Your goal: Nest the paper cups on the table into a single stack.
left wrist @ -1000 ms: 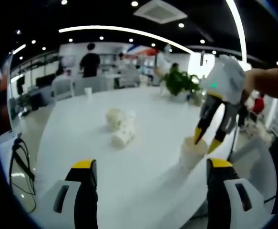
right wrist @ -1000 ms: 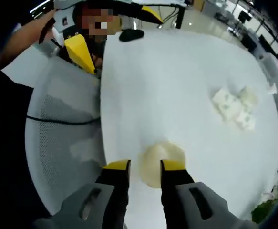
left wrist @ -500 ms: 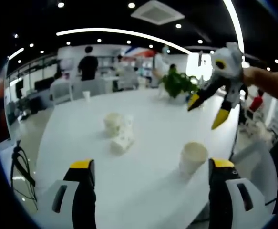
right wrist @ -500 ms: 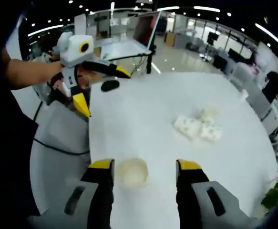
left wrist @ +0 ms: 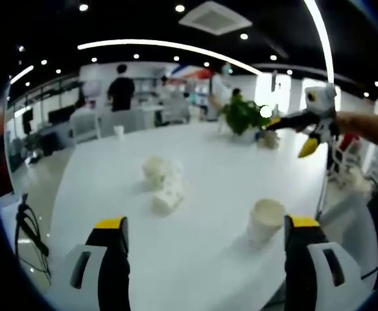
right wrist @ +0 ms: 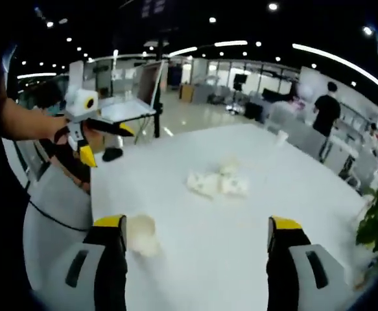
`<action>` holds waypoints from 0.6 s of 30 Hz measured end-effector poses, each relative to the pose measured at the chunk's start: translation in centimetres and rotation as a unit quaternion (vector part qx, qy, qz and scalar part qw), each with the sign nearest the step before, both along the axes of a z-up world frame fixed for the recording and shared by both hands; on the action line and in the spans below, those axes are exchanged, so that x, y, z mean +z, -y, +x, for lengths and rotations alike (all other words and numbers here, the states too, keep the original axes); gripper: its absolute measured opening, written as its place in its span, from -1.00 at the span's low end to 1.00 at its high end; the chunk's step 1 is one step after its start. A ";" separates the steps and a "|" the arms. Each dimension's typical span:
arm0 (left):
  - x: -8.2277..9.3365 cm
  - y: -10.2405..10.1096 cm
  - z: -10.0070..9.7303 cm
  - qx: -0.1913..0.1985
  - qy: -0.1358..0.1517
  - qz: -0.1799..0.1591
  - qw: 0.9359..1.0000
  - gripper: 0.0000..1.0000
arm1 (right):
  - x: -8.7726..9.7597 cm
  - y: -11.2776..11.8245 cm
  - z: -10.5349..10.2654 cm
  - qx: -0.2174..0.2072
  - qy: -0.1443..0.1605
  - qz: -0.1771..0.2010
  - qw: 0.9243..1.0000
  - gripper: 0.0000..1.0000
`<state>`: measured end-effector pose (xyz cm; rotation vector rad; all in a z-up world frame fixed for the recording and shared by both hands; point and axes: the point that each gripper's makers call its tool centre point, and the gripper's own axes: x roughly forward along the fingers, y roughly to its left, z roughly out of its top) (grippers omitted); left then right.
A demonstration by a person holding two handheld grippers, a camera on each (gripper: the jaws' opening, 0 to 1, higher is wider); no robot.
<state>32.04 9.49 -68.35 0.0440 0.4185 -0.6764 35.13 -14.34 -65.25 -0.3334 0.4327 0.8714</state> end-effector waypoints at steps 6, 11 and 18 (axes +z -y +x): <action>-0.4 -0.2 -0.5 0.010 -0.002 -0.008 1.000 0.97 | -0.9 2.8 -1.5 -0.006 0.028 0.008 1.000 0.93; -1.5 -0.8 -1.1 0.018 -0.001 0.001 1.000 0.97 | -2.7 4.4 -2.5 -0.023 0.016 0.032 0.999 1.00; -1.3 -2.0 -1.1 0.034 0.002 -0.015 0.999 0.97 | -3.3 5.5 -3.0 -0.057 0.021 0.062 0.996 1.00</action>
